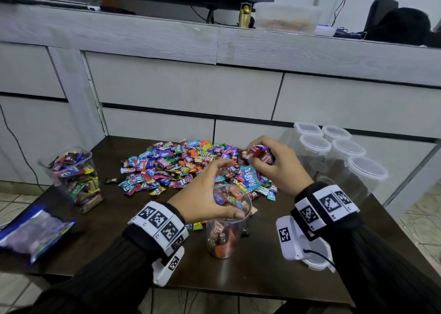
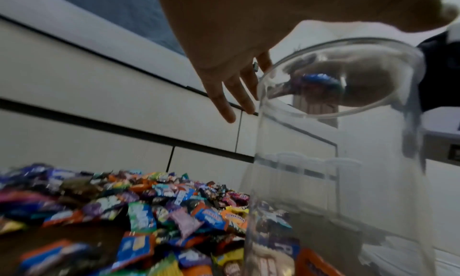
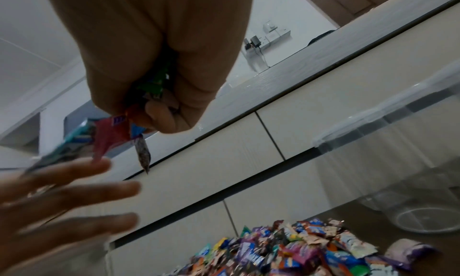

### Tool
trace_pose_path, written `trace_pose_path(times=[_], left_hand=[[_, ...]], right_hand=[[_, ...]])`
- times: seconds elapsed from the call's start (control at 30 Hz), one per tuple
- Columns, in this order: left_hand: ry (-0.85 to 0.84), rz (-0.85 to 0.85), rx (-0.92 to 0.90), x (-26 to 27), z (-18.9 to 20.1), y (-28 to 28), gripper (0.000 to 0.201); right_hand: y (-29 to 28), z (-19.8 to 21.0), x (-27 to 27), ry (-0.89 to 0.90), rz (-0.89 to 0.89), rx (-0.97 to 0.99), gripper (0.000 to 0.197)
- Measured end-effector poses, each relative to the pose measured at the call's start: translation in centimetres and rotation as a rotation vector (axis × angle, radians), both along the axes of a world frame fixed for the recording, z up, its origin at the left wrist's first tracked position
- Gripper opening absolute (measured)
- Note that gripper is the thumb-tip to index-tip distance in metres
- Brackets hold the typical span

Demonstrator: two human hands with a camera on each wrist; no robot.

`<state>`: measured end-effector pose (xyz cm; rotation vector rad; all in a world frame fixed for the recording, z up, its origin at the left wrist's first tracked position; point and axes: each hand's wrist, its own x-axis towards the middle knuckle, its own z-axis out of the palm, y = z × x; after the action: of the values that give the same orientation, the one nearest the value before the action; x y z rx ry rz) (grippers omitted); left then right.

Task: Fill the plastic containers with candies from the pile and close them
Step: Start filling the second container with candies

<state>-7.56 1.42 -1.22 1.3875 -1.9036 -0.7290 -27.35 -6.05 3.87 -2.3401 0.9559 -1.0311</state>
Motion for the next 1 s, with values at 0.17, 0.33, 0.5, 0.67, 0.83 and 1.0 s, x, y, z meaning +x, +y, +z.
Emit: trace_pose_path(times=[0.17,0.33,0.5,0.67,0.83,1.0], left_hand=[[0.331,-0.112,0.178,0.0,-1.3,0.2,0.109],[0.310,-0.086,0.128,0.1,-2.3,0.1,0.100],[0.266,-0.087,0.067,0.0,-2.3,0.1,0.098],[0.247,-0.086,0.088,0.2,-2.4,0.1,0.107],[0.230,-0.074,0.092,0.2,-2.5,0.1,0.100],[0.261,-0.069,0.080,0.1,-2.8,0.0,0.098]], right_hand=[[2.2,-1.6,2.3,0.071,0.144,0.031,0.016],[2.8,-2.9,2.9,0.200,0.220,-0.002,0.020],[2.9,-3.7,3.4,0.298,0.255,-0.072,0.024],[3.9,-4.2,3.6,0.283,0.256,-0.074,0.025],[4.2,-4.7,3.4,0.198,0.204,-0.035,0.021],[4.2,-4.9,3.4,0.145,0.216,-0.091,0.017]])
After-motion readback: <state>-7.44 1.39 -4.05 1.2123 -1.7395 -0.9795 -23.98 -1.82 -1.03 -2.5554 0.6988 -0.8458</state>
